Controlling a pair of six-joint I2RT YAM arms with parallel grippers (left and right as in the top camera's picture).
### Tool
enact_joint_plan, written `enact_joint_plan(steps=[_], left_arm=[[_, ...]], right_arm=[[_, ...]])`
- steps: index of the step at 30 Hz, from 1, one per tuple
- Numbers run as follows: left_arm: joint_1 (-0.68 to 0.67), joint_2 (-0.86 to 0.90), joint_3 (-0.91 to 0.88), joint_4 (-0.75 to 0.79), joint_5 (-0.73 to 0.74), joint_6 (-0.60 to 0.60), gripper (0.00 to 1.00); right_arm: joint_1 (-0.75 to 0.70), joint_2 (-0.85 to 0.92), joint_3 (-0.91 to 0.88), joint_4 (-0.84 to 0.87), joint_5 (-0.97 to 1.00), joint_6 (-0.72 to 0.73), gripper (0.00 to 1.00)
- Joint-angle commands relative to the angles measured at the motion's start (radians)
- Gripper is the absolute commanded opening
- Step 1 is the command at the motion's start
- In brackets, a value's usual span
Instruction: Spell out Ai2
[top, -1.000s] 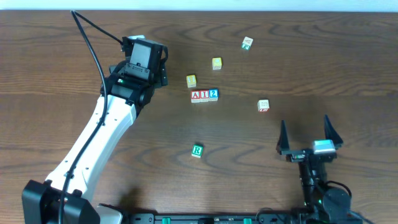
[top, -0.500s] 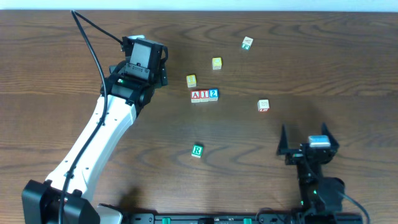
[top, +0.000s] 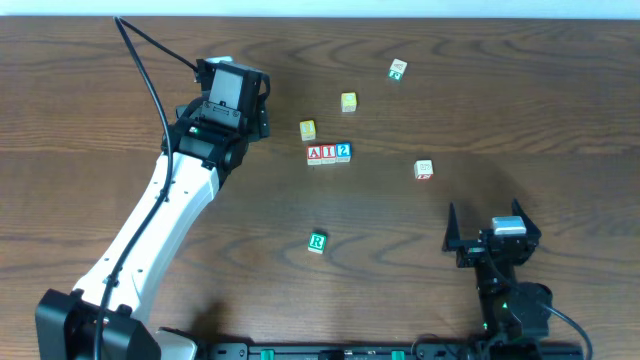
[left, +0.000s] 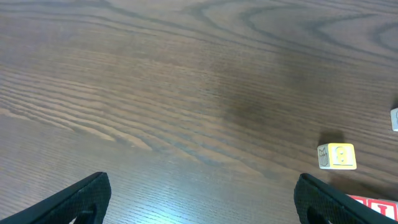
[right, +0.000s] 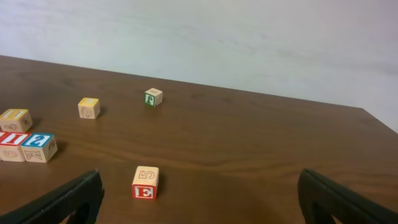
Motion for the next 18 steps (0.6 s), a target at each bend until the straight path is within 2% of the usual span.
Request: enact_joint_plan(steps=[1,4,12,15,18], left_arm=[[0.004,-0.013,0.007,-0.008,-0.019,0.003,0.95],[-0.001,-0.075,0.005,-0.034,-0.061,0.011,0.95],[0.003,-0.461,-0.094,-0.006,-0.177,0.011,0.96],[0.011,-0.657,-0.218,0.077,-0.206,0.011,0.95],[0.039,-0.871,-0.413,0.223,-0.188,0.009,0.95]], right_arm=[[0.002,0.0,-0.002,-0.007,-0.008,0.011,0.99],[0.002,0.0,-0.002,-0.007,-0.008,0.011,0.99],[0.002,0.0,-0.002,-0.007,-0.008,0.011,0.99],[0.002,0.0,-0.002,-0.007,-0.008,0.011,0.99],[0.002,0.0,-0.002,-0.007,-0.008,0.011,0.99]])
